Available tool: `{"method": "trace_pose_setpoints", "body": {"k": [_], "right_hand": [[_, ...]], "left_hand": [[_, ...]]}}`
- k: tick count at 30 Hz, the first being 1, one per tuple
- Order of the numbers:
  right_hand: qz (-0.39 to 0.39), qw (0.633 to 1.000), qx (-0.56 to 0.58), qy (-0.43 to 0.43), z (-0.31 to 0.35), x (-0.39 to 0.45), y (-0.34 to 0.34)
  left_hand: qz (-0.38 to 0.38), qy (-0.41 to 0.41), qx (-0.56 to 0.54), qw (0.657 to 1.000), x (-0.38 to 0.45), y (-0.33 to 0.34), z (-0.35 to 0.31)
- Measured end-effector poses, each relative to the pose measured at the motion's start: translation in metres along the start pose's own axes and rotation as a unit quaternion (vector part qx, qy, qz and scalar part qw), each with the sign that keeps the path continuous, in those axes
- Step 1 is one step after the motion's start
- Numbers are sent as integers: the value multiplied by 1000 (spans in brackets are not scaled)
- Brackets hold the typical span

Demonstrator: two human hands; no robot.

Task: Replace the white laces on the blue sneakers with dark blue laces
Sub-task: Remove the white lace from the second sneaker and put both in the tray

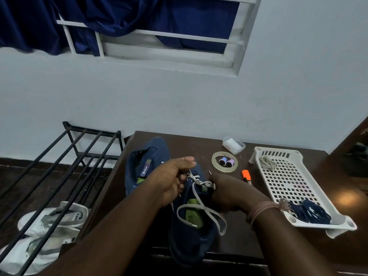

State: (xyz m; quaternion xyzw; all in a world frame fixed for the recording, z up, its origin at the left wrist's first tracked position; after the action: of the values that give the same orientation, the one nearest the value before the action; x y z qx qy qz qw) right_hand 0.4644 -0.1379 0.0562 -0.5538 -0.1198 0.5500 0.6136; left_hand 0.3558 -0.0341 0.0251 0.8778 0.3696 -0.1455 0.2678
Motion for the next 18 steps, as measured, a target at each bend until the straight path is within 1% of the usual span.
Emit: {"method": "trace_pose_setpoints", "body": {"k": [1,2,3,4,5,6,7,8,9,10,11,12,13,14,15,16,17,18], "right_hand": [[-7,1000,-8,7,0,1,-1],[-16,1000,-11,13,0,2,-1],[-26,999,-12,16,0,3,-1],[-34,999,-13,18,0,3,-2],[-41,999,-15,17,0,2,-2],[-47,999,-19,16,1,2,-2],[-52,998,-23,15,1,1,-3],[-53,998,-25,15,2,0,-3],[-53,998,-27,17,2,-1,-3],[-49,998,-31,22,2,-1,-3],[-44,998,-36,27,1,-1,-3],[-41,998,-43,33,0,0,-2],[-39,997,-49,38,-2,0,-2],[-39,997,-50,42,-3,0,-2],[-39,997,-48,43,-3,0,-2],[-39,997,-44,41,-2,0,-2],[-38,998,-41,38,-1,0,-2],[-36,998,-38,36,1,0,-2]], "left_hand": [[-3,4,20,1000,-1,-1,-2],[-18,24,104,994,-3,-4,-6],[-44,57,249,966,-6,-6,-10],[-72,95,406,906,-7,-9,-16],[-93,127,526,836,-9,-10,-19],[-111,145,604,776,-10,-11,-19],[-132,159,646,735,-9,-11,-19],[-148,175,672,704,-9,-9,-17],[-147,190,684,689,-11,-4,-17],[-130,186,662,714,-11,1,-16],[-107,163,587,785,-12,5,-18],[-82,125,448,881,-13,5,-22],[-62,89,292,950,-16,4,-27],[-57,60,176,981,-17,-1,-31],[-60,51,133,988,-16,-7,-34],[-72,55,163,982,-15,-12,-35],[-96,65,250,961,-16,-15,-36],[-118,77,358,923,-18,-15,-34]]}}
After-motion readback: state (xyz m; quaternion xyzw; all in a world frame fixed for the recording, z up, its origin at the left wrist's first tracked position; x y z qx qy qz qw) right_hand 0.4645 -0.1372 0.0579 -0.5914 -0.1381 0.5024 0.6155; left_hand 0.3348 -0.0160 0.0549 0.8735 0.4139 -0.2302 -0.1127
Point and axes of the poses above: each hand's wrist, its own x-axis towards the middle knuckle, its own y-axis out of the palm, z = x × y, the point moved 4 cm from there along x, towards the middle knuckle, and after that the axes turned 1 degree about -y, right-handed, at the moved point
